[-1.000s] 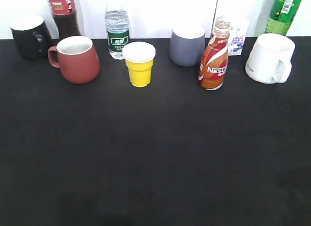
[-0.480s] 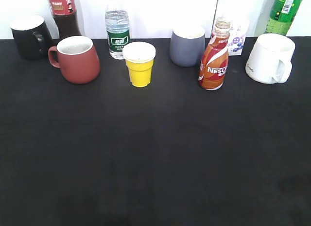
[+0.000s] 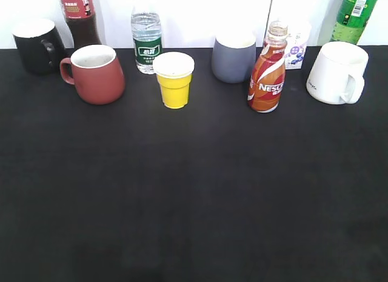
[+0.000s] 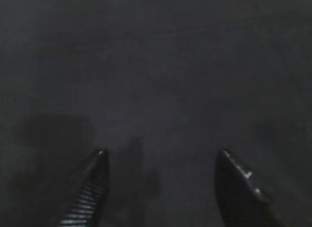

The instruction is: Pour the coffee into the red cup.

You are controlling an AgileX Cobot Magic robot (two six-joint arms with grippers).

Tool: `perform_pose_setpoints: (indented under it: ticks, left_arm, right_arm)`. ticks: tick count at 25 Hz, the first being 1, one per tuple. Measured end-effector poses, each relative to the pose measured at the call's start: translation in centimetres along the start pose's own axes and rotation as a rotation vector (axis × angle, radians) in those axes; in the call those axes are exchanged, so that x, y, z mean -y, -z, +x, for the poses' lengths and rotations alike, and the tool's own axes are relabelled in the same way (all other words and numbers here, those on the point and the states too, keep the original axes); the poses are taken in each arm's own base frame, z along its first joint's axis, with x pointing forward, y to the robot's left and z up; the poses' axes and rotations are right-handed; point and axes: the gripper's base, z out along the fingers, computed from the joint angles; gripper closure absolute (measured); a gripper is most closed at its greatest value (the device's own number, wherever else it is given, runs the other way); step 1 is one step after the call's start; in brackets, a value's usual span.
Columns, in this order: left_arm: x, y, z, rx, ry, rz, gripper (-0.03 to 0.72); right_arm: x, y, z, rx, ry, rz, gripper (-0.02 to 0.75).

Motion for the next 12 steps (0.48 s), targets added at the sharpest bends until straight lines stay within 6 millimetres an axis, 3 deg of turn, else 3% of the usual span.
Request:
perform_pose_setpoints:
  ticks: [5, 12]
  left_arm:
    - [-0.2, 0.2, 0.1, 0.017, 0.033, -0.034, 0.211]
    - [-0.1, 3.3, 2.7, 0.271, 0.152, -0.185, 0.241]
  right_arm:
    - [0.4, 1.0, 0.6, 0.075, -0.063, 0.043, 0.232]
    - [0.6, 4.5, 3.5, 0.375, -0.223, 0.214, 0.233]
